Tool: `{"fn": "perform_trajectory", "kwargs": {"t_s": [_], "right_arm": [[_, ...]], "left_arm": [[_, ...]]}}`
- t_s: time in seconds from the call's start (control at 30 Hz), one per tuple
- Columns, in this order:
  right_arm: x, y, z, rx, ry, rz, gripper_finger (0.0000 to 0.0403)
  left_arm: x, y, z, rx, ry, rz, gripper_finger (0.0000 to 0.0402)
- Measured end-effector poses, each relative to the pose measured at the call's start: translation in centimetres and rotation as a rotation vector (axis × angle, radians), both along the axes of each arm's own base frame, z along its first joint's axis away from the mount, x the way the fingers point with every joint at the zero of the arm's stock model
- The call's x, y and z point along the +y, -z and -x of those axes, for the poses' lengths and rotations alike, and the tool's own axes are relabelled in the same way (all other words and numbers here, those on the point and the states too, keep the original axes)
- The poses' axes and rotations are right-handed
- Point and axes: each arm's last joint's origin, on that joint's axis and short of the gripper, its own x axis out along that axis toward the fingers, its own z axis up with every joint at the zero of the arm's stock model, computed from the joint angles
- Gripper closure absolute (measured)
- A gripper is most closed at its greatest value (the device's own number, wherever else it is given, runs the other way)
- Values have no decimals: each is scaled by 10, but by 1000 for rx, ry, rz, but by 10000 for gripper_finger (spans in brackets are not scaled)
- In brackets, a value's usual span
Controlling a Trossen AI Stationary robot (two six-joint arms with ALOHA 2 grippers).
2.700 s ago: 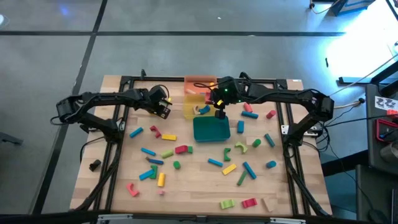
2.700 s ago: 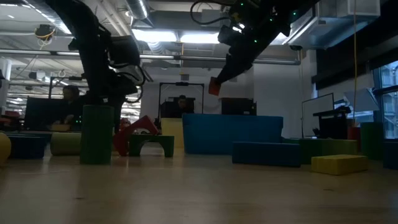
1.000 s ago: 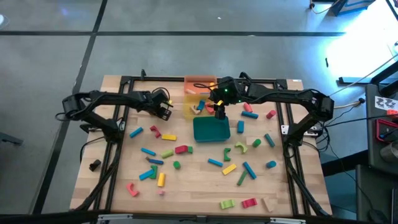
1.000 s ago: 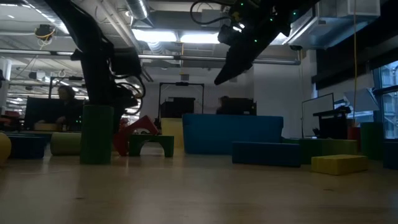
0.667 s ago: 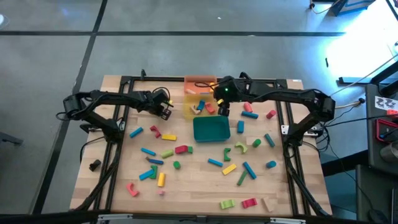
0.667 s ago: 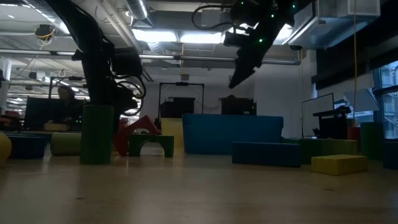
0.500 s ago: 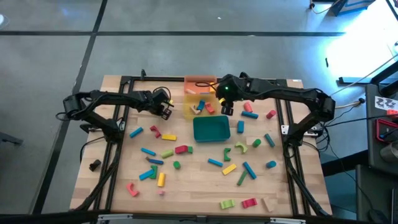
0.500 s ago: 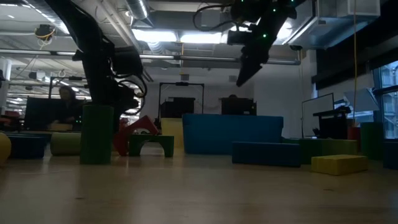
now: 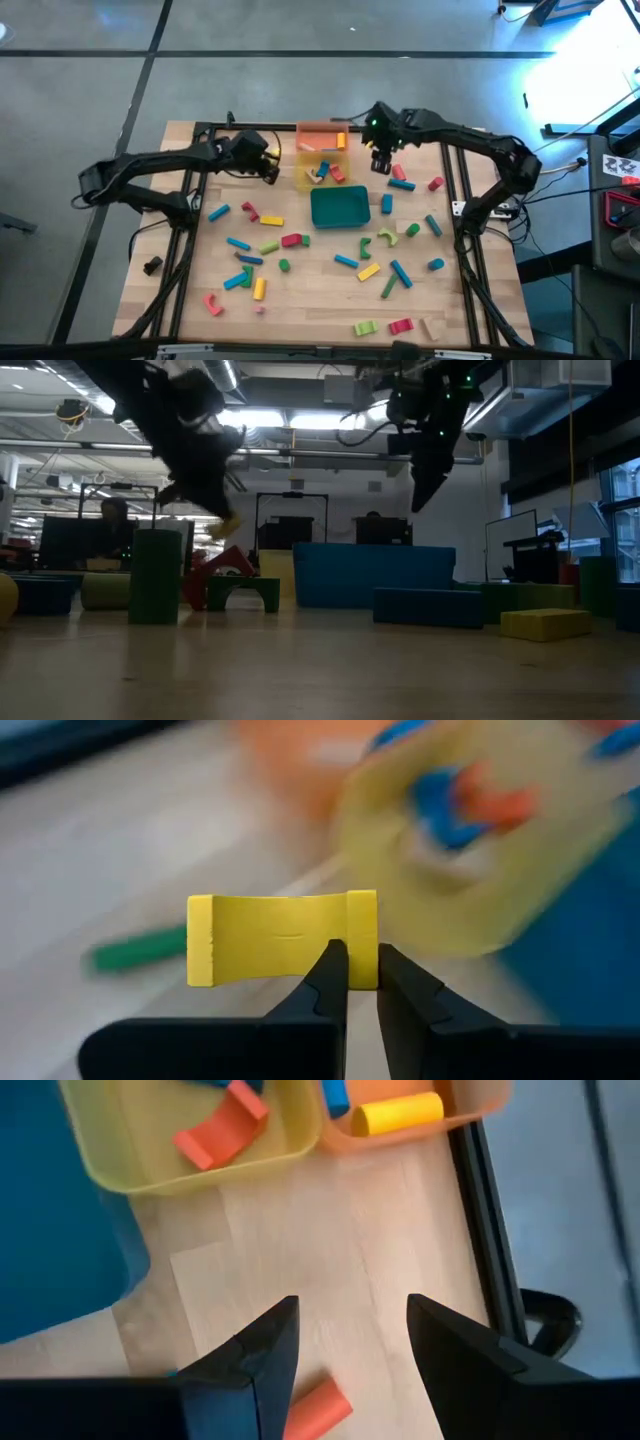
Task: Sort blocks by size
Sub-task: Put the yellow arch block into the yellow bin
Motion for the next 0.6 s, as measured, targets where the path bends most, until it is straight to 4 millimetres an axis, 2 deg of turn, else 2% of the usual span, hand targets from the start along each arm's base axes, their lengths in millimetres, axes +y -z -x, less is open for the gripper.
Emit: {"fn": "perform_trajectory", "kwargs": {"t_s": [0.2,0.4,0.6], "right_arm": [[-29,-3,13,-111,59,-45,217],[-38,-3,19,-119,90,-43,217],[-37,-3,18,-124,82,-50,217]], "left_arm": [[-3,-17,-25,-228,92,-150,377],[-4,-6,-53,-277,193,-253,375],[-9,14,-67,-185,333,-311,367]]}}
